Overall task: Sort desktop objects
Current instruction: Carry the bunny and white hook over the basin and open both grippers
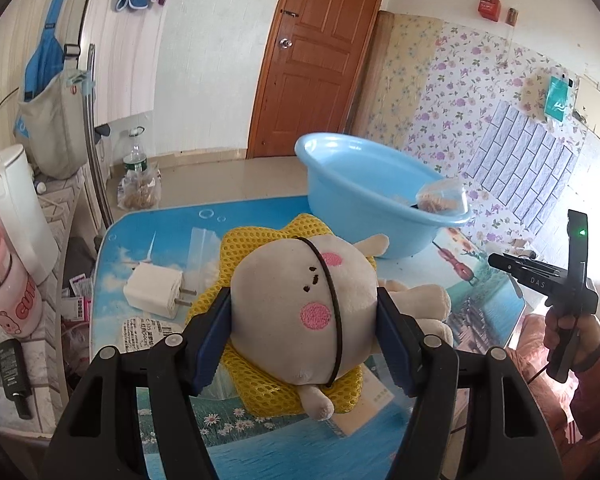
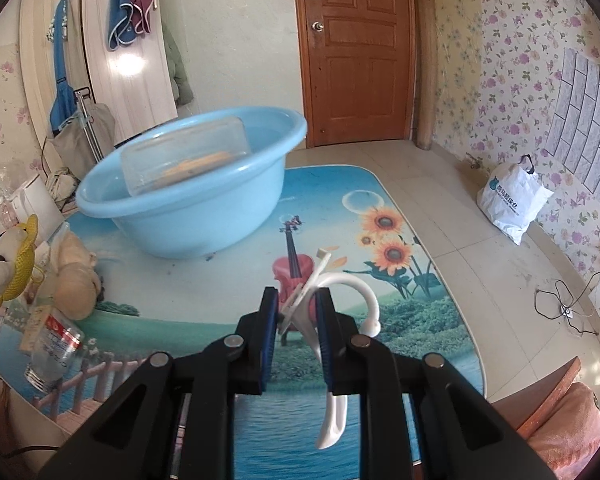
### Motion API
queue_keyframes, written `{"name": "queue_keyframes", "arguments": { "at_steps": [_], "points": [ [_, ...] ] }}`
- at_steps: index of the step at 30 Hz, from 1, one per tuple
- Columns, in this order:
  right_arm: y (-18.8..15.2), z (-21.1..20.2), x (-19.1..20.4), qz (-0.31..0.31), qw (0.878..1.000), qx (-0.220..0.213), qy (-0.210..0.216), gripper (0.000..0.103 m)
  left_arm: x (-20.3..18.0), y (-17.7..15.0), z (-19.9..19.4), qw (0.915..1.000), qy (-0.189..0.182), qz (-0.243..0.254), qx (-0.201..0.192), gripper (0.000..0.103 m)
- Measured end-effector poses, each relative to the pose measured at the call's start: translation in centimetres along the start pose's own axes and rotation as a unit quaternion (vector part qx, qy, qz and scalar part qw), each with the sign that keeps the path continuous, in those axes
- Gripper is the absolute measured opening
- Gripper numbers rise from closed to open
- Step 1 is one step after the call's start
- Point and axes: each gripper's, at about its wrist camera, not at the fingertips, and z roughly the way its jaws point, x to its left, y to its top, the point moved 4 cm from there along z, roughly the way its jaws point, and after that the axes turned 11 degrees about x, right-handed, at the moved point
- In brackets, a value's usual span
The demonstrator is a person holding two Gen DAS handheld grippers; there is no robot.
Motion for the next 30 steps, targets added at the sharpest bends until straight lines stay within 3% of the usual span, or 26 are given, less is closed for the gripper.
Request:
{"name": "queue_keyframes", "arguments": {
  "at_steps": [14,30],
  "points": [
    [0.1,-1.6,1.9,-0.013,0.999,-0.012,0.028,0.019,-1.0,0.5,-1.6,0.9998,0.005,0.009,-0.017,0.067],
    [2.7,-6.2,4.6,-0.045,0.995,-0.071,0.051,0.019,-2.7,3.0,-3.3,0.9989,-0.003,0.029,-0.036,0.067]
  ]
}}
